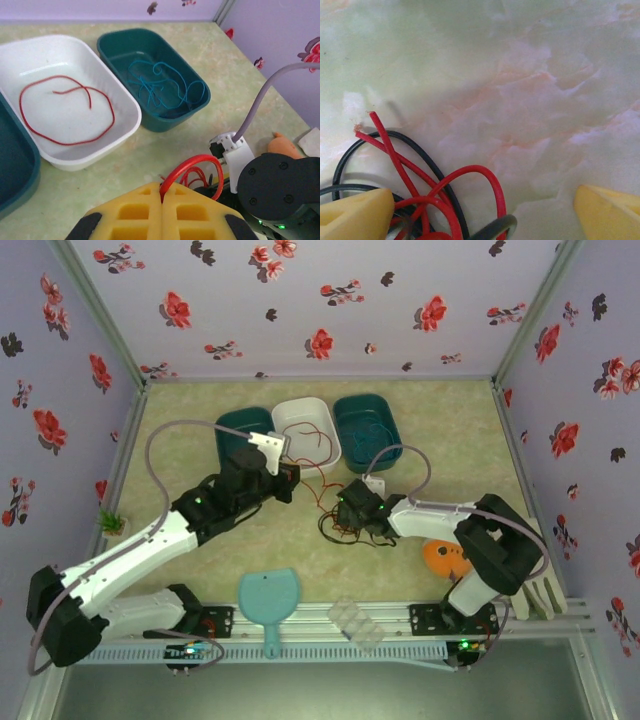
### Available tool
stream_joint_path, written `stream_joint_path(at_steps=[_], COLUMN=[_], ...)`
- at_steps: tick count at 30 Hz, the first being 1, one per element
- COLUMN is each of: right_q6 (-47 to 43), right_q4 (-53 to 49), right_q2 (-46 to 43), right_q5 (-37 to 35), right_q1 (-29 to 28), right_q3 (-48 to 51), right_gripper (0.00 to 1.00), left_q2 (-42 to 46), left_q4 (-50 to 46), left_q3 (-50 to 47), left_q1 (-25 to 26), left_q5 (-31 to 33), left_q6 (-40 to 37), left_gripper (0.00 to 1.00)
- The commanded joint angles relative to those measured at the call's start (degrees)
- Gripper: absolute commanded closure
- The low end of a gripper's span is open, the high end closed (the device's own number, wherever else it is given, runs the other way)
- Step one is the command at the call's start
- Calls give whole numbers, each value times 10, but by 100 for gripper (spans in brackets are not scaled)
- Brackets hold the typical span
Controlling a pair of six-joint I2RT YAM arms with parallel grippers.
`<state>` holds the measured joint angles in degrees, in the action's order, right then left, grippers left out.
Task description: Untangle the cables
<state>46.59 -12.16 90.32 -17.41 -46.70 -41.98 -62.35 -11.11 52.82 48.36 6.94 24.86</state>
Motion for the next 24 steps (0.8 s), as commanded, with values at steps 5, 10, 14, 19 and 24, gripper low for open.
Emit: stream_joint_path(at_steps=[5,10,14,19,24], right_q6=[24,26,25,26,26], right_q4=[-37,-34,-35,-35,-35], right_q2=[7,7,5,-3,-5], right_q5=[-1,1,2,1,-2], right_q1=[18,22,23,25,25], right_q3=[31,35,36,42,44], right_gripper=[8,13,14,15,15], left_q2=[51,66,86,100,104], left_q4=[-8,-25,-30,-32,-27], left_q3=[49,79,95,118,143], left_q1=[-13,-17,-21,-28,-30], left_q5=[45,47,49,59,60], left_q6=[-52,-78,-98,-122,-143], left_gripper=[100,100,100,100,100])
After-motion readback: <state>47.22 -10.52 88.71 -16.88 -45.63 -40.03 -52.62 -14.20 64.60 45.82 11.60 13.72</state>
